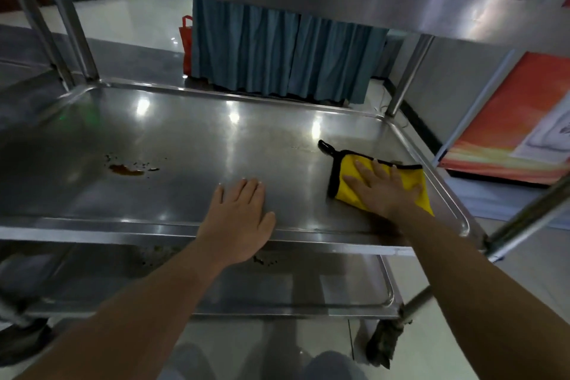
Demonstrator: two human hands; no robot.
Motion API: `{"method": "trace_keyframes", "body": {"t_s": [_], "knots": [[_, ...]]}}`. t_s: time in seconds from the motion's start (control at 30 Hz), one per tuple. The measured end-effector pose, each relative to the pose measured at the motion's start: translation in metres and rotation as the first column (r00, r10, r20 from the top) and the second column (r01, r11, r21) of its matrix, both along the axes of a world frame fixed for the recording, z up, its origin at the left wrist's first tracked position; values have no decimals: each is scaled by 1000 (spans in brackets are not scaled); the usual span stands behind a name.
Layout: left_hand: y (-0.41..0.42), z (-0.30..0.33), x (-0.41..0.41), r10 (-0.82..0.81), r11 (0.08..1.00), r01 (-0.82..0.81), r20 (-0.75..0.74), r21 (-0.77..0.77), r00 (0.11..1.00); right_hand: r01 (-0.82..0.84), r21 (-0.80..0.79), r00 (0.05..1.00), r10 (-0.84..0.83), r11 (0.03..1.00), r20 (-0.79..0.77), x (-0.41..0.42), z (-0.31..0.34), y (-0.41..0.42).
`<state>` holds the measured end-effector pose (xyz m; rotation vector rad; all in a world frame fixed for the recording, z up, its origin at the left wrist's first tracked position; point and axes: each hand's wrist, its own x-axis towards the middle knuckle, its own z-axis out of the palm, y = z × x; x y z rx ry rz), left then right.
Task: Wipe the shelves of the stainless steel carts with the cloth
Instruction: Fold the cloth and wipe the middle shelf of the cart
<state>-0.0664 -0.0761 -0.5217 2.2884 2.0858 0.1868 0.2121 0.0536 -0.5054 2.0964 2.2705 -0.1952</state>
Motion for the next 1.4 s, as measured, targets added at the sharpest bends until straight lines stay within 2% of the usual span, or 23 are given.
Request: {"method": "trace_keyframes", "body": {"t_s": [0.17, 0.4, 0.47, 0.53, 0.7, 0.9, 1.07, 1.2, 1.27, 1.37, 1.4], "knots": [[-1, -3, -6, -4, 1000, 4, -20, 10, 1000, 70, -32, 994, -72, 997, -80, -23, 4, -20], [1, -4, -18, 4, 1000, -3, -52, 24, 999, -235, -47, 971, 233, 971, -48, -53, -2, -63], [3, -6, -20, -5, 1000, 5, -47, 7, 999, -261, -51, 964, 257, 964, -65, -40, -3, -71], [5, -8, -21, -15, 1000, 15, -40, -8, 999, -215, -63, 975, 210, 975, -77, -12, 3, -71], [6, -8, -18, -2, 1000, 1, -47, -4, 999, 12, -132, 995, -26, 991, -101, 49, 16, -66], [4, -4, -11, 49, 998, -47, -80, 29, 996, -28, -69, 996, 22, 997, -84, 10, 12, -69], [1, -1, -9, 53, 998, -50, -97, 38, 994, -167, -72, 985, 163, 983, -55, -29, 8, -69], [-1, 0, -12, 30, 1000, -30, -81, 5, 996, -226, -14, 974, 225, 974, -34, -14, 5, -74], [-2, 1, -12, 18, 1000, -18, -78, -1, 997, -200, -3, 979, 200, 980, -36, 8, 6, -76], [-2, 1, -10, 15, 1000, -15, -78, 0, 997, -15, -23, 999, 14, 1000, -49, 55, 10, -73], [-2, 1, -8, 13, 1000, -14, -73, -11, 997, 38, -31, 999, -38, 999, -7, 71, 11, -71]]}}
